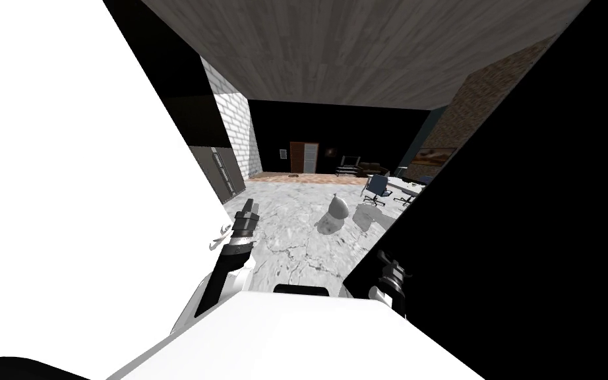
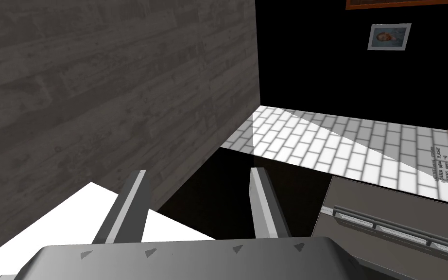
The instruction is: Push the door open
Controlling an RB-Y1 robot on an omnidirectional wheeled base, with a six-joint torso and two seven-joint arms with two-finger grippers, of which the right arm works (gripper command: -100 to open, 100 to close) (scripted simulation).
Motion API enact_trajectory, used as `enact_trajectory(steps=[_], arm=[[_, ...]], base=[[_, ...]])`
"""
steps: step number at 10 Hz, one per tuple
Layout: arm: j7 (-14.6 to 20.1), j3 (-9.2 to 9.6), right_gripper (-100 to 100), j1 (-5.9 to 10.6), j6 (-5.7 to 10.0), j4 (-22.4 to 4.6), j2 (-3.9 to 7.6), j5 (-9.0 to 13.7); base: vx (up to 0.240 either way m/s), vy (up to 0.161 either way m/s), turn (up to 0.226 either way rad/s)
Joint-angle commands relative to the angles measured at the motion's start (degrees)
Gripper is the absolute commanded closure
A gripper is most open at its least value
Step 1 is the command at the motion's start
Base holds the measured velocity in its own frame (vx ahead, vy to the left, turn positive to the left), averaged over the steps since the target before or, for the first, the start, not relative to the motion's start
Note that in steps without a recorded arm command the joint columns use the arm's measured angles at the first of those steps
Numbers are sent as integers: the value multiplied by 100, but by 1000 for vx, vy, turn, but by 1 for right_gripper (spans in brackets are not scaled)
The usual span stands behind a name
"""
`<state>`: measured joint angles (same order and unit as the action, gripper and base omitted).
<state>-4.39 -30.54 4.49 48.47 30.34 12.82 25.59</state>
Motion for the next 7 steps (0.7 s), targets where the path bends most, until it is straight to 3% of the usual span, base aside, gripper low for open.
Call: enact_trajectory(steps=[1, 6, 7], arm=[[59, -19, 100, 91, 163, -240, 95, 5], [-54, -312, 100, 55, 207, -305, 149, 203], [-3, -267, 100, 69, 235, -427, 160, 175]], base=[[40, -20, -3], [192, -29, -56], [96, -25, -39]])
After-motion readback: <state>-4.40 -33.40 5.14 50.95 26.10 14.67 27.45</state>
